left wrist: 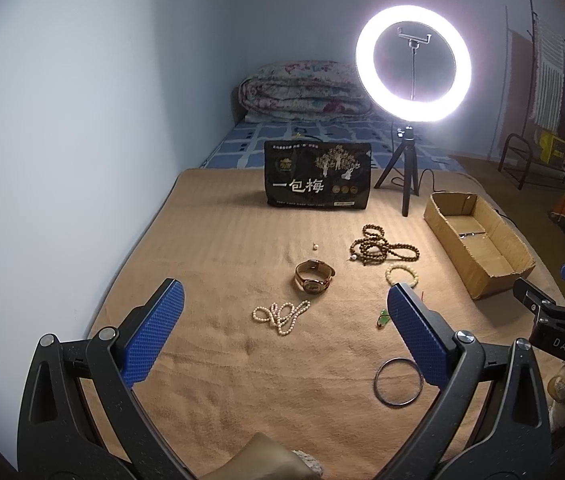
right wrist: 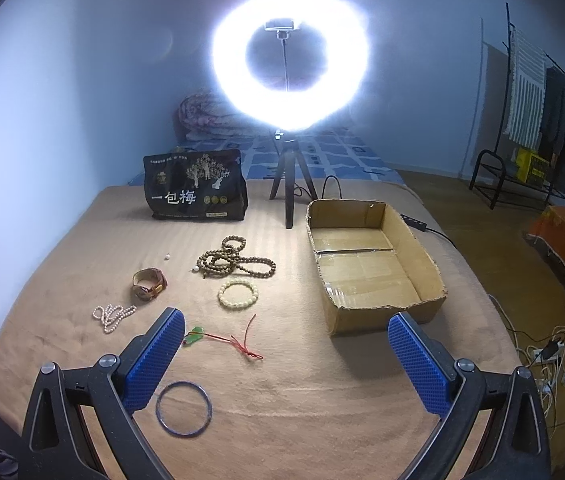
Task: Organize jewelry
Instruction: 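Close the right tool on the dark blue bangle while the left tool approaches the pearl necklace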
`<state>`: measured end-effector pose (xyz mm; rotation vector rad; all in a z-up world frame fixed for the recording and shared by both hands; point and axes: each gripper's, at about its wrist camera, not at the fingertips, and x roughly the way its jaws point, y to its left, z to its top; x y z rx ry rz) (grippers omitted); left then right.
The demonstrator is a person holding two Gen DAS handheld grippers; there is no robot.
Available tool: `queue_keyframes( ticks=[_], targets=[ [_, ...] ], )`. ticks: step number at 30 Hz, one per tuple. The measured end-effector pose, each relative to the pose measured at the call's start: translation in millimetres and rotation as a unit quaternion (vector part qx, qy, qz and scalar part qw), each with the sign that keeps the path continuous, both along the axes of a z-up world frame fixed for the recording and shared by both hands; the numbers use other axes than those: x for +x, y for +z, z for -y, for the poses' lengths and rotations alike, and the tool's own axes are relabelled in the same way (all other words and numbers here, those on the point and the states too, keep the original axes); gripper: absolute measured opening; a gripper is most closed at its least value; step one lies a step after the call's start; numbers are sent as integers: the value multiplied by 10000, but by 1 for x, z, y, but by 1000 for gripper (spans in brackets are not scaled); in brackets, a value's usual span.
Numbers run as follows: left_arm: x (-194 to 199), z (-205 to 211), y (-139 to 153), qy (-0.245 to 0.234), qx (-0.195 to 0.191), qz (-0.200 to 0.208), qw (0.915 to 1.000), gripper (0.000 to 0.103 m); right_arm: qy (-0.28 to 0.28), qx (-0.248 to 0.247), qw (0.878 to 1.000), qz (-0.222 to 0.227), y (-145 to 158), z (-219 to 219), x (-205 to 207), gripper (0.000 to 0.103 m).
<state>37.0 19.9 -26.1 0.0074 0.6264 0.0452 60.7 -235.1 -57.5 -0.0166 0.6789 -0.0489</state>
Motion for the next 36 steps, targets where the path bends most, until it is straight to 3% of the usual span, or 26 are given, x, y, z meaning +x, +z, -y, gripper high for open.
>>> queue_keyframes(
  ticks=[16,21,27,34,36],
  targets=[
    [31,-49,-30,398,18,-482,9980,103,233,-410,9983,-354,-32,-11,29,103],
    [51,-71,-41,371,-241,-835,9955,103,433,-210,9961,-737,-51,-10,45,97],
    [71,-77,-58,124,-233,-1157,9929,103,781,1,9908,-1102,-67,-17,58,90],
    [82,-73,-81,-80,-468,-1584,9862,90,1363,129,9776,-1600,-89,-27,58,82],
    [87,-66,-89,-190,-457,-1713,9840,82,1538,120,9720,-1774,-98,-33,56,79]
  ],
)
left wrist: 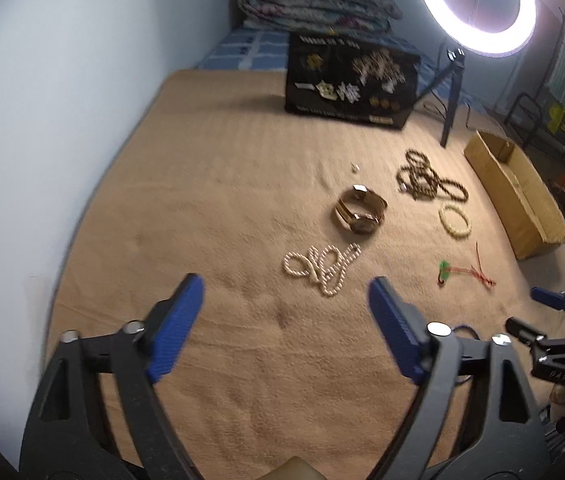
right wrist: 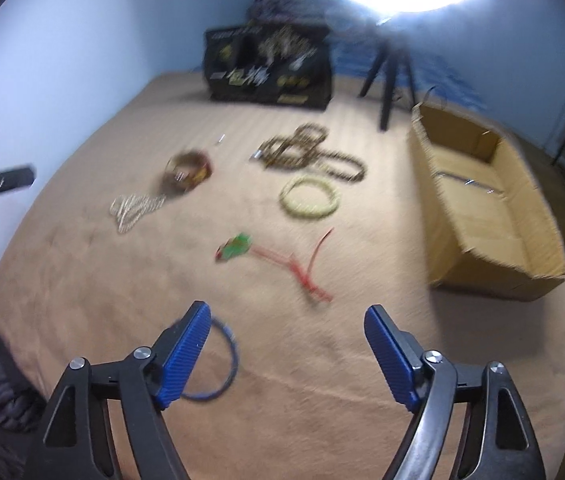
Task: Organize jewelry
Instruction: 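Close the right tool on the dark blue bangle while the left tool approaches the pearl necklace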
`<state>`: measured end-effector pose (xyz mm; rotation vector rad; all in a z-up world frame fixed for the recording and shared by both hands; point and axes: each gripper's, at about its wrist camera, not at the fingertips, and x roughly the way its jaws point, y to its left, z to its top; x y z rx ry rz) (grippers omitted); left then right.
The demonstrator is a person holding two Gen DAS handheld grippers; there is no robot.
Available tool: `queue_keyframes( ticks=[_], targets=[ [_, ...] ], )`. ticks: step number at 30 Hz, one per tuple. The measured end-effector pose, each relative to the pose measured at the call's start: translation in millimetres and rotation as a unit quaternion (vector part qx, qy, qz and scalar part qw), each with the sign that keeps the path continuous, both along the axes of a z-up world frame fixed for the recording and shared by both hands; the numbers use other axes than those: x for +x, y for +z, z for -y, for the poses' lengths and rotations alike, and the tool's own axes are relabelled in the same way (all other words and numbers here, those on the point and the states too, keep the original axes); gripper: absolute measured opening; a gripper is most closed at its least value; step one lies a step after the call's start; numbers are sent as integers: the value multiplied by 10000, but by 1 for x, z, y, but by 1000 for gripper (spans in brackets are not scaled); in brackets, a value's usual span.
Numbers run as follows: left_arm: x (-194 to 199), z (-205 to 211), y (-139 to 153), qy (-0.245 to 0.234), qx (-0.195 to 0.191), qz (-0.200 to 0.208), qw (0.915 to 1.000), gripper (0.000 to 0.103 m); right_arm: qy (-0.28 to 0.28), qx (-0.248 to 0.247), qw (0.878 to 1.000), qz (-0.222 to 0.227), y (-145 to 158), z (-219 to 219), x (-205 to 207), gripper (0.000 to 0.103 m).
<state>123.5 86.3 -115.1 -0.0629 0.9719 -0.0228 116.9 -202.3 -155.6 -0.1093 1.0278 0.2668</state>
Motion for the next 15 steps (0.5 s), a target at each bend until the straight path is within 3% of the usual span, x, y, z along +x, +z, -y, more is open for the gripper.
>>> queue_keyframes(
  ticks=[2,4,11,12,14,15],
  targets=[
    [5,7,-10,-79,-63,-140,9999,80,186,-26,9996,-216,-11,-7,-2,72],
    [11,13,-20,-130,-86,-271,9995,71,298,-25,9989,-368,-20,-11,-4,71],
    [25,34,-48,-395,123,-389,9984,71,402,13,9980,-479,-36,-18,-11,69],
    [27,35,-52,-413,155,-397,9982,71,459,19,9979,-456,-37,-21,-13,70],
    [31,38,-59,-453,182,-420,9979,71,532,-43,9979,-364,-40,-27,-19,90],
    [35,39,-63,-469,182,-445,9977,71,540,-67,9981,-299,-41,-30,-22,94]
  ],
)
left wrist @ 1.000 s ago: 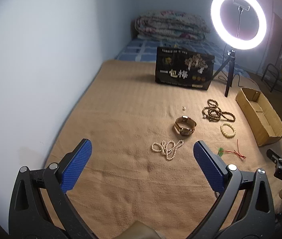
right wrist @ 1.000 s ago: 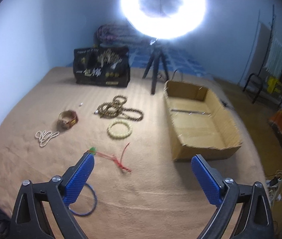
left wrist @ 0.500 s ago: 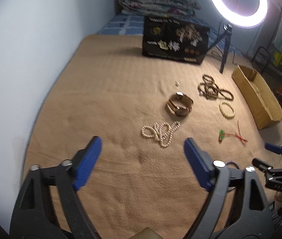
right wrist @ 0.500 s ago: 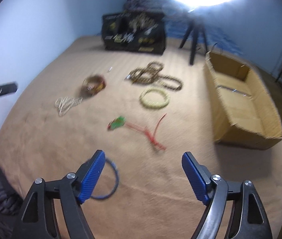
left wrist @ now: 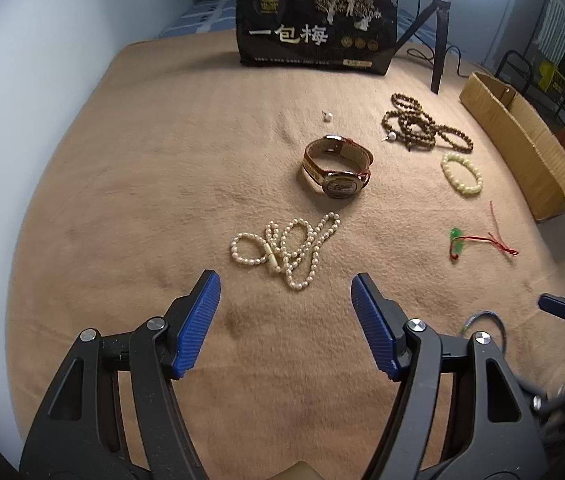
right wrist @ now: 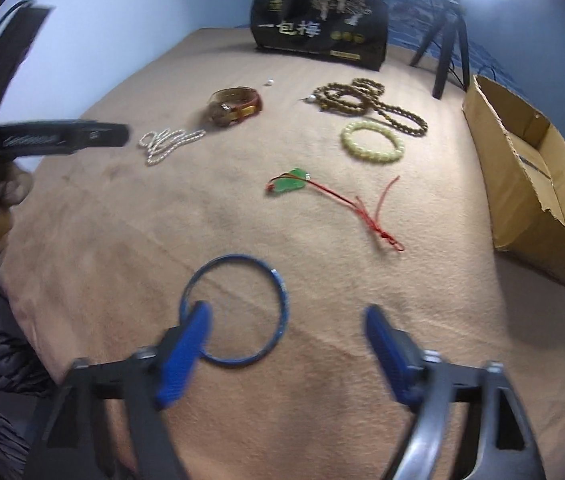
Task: Organize jewelry
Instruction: 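Close the right tool on the dark blue bangle while the left tool approaches the pearl necklace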
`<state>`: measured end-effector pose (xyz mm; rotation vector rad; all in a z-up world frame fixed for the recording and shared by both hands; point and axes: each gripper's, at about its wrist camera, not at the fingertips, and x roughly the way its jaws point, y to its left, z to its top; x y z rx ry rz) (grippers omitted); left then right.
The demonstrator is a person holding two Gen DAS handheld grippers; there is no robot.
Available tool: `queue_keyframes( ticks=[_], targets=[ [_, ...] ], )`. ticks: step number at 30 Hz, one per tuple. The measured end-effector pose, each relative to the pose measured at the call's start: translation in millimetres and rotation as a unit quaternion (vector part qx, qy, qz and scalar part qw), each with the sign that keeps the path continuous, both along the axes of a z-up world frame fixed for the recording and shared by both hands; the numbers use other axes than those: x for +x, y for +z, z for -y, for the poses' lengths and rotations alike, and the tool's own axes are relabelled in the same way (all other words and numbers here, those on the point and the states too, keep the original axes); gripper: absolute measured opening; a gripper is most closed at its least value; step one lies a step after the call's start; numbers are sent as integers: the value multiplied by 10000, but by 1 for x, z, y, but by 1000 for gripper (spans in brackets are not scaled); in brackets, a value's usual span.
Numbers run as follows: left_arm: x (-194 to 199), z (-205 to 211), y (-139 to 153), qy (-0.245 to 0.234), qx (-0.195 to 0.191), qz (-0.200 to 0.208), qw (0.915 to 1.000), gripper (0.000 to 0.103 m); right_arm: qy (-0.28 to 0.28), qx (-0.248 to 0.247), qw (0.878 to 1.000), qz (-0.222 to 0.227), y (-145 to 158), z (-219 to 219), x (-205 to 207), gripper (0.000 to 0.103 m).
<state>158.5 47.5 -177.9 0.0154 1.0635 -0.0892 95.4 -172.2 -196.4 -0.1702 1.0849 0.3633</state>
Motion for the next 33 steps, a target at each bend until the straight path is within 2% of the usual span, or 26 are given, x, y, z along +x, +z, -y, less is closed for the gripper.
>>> queue_keyframes(
  ticks=[4,11,15,23,28,31,33],
  targets=[
    [13,-1,-13,44,-15,-101,9999,71,3,77,9998,184,-2,-9,-6,103],
    [32,-6,-35,117,104,-284,9995,71,-260,64,9996,58,-12,-11,2,103],
    [44,-10,-44,150,17,-392,9991,71,-205,-12,9997,104,-15,-14,1,103],
    [52,-11,-49,84,-14,-343,9994,70,9,-166,9999,-27,-27,-27,0,103],
    [49,-7,-48,15,37,-291,9996,60,168,-453,9988,27,-34,-35,-2,103],
    [48,-6,-47,-10,34,-292,9996,48,186,-452,9988,-15,-34,-34,0,103],
    [47,-4,-46,-46,24,-297,9995,36,189,-439,9989,-23,-34,-34,1,100]
  ],
)
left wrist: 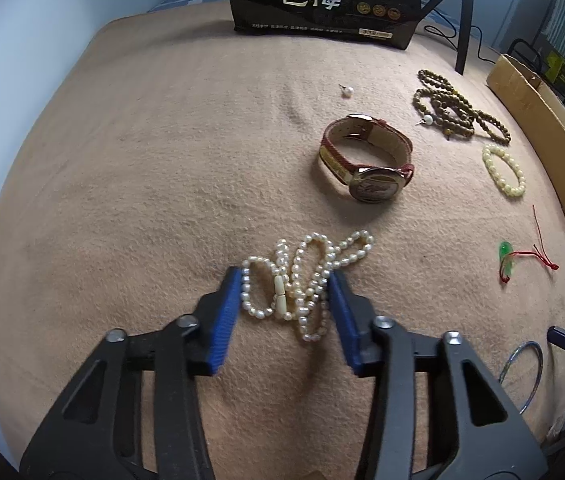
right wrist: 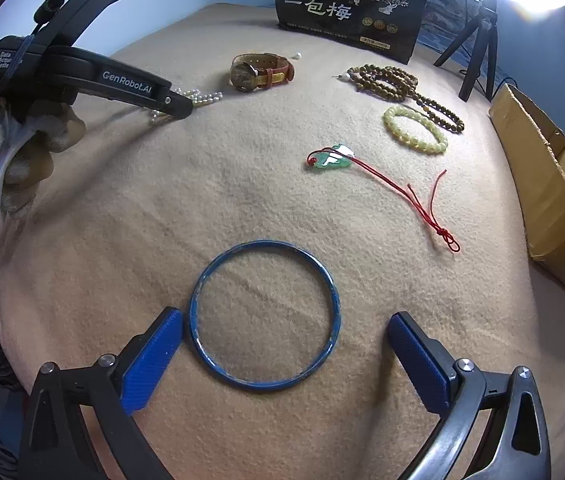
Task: Organize jewelry
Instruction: 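Close the right tool on the dark blue bangle while the left tool approaches the pearl necklace, then close the left tool on the pearl necklace while the right tool lifts the bangle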
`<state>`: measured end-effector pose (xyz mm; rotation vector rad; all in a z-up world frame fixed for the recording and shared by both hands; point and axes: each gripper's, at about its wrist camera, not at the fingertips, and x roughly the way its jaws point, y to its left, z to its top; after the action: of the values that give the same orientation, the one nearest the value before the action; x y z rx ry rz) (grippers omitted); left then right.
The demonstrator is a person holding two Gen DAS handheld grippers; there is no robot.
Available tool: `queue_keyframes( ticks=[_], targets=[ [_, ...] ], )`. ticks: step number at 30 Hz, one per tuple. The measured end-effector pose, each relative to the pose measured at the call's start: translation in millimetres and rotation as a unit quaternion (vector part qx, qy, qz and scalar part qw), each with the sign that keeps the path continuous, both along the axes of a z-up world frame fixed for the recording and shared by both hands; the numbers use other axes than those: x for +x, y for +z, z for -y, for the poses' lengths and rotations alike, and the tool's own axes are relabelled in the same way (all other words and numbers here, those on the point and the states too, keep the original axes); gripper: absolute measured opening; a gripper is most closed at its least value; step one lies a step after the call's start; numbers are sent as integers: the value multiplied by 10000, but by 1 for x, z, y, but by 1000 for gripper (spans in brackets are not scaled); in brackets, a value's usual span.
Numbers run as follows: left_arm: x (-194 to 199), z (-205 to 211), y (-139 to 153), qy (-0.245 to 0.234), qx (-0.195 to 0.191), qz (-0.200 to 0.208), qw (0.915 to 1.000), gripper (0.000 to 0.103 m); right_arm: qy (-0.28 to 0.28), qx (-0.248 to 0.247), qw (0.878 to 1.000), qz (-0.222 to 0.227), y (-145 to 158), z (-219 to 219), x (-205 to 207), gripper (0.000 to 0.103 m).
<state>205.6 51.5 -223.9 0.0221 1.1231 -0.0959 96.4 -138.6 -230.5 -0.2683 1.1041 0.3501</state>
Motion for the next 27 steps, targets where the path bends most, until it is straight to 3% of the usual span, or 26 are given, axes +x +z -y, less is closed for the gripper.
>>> queue_keyframes(
  ticks=[7,16,27],
  targets=[
    [-1,3,2,-11,19,12,10000,12,183,59,9998,7,6,0,1,73],
    [-5,-2,14,128,-91,90,9998,6,132,186,9997,-99,11,7,9,73],
    [-21,-11,58,421,-408,544,9968,6,-196,397,9989,164,39,27,19,73]
  ],
)
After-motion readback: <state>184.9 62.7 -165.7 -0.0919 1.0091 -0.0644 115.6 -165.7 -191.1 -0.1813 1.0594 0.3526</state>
